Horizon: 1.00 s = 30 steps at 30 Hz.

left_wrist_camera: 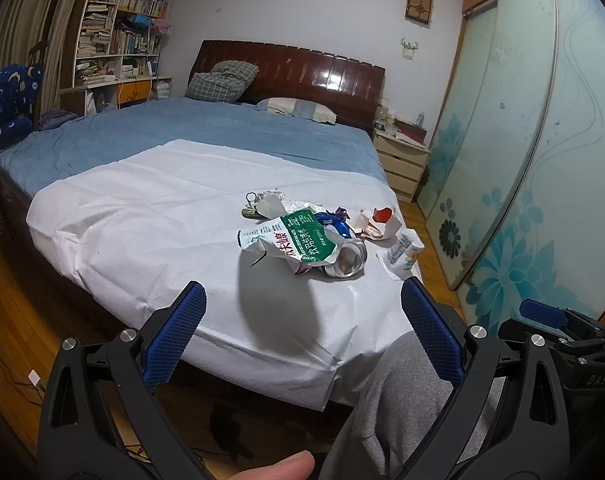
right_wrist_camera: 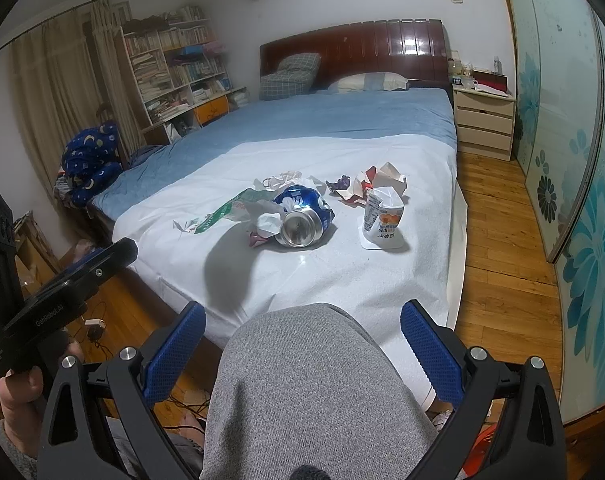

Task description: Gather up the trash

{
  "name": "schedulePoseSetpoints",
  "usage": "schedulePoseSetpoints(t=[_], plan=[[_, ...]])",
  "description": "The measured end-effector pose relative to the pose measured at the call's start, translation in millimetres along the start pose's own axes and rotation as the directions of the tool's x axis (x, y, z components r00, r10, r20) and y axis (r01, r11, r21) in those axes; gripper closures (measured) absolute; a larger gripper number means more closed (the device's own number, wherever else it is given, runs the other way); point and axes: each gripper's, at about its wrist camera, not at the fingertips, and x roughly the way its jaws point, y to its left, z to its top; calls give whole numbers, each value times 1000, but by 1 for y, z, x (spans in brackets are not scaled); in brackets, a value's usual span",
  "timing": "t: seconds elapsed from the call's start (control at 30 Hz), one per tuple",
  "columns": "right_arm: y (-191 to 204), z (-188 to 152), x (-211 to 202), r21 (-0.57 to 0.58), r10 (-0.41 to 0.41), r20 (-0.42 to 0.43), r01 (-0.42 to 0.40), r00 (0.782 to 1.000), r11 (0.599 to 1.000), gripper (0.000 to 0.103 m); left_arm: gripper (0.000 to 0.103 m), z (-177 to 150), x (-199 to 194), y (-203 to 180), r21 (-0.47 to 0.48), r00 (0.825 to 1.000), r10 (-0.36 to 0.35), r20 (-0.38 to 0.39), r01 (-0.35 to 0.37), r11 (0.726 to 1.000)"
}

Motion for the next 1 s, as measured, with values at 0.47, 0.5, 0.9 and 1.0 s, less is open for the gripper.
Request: schedulePoseSetpoints(t=[0.47,0.5,0.9,1.0], plan=[[5,0,1,-16,0,-6,0,1000,1000,6,6,0,-1,-2,5,1000,9,2,-9,1000],[5,1,2,-17,0,-8,0,1000,1000,6,6,0,-1,-1,4,1000,10,2,-10,1000],[7,1,4,-11,2,-8,-2,1000,1000,6,6,2,1,-2,43,999,41,-8,-40,998],[5,2,5,0,8,-9,-8,1000,1000,6,6,1,10,1,26,999,23,-46,-22,999]])
